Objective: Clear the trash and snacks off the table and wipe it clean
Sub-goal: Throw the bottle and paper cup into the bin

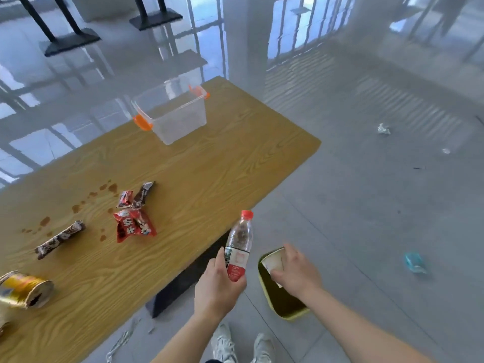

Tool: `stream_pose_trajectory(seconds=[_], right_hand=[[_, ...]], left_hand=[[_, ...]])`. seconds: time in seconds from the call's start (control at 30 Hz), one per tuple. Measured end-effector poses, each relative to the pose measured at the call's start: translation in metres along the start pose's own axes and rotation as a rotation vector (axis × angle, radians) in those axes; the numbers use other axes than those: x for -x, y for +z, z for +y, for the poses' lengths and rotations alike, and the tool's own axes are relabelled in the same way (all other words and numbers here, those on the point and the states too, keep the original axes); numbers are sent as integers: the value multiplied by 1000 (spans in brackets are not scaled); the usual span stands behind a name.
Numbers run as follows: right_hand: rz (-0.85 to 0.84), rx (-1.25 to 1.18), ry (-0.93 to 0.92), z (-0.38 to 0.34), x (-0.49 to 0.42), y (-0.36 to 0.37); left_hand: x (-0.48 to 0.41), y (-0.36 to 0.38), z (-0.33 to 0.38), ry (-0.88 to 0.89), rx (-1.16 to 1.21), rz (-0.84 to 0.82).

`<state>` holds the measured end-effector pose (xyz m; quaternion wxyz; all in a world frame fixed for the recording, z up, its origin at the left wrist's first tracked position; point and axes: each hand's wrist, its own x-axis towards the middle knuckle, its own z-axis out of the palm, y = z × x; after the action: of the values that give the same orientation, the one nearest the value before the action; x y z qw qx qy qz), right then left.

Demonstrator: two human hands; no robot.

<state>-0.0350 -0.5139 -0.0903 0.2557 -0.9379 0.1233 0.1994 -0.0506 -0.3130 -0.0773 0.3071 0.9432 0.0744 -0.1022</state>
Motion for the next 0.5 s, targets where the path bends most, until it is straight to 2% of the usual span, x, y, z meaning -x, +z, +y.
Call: stream_pose_trajectory(seconds=[0.1, 0.3, 0.5], right_hand=[[-17, -60, 120, 33, 5, -4], [40, -140, 353, 89, -5, -11], [81, -219, 495, 143, -34, 3]], left_hand=[[1, 26, 14, -10, -4, -106], [-35, 81, 39, 80, -46, -321], [-75, 163, 47, 157, -141, -485]])
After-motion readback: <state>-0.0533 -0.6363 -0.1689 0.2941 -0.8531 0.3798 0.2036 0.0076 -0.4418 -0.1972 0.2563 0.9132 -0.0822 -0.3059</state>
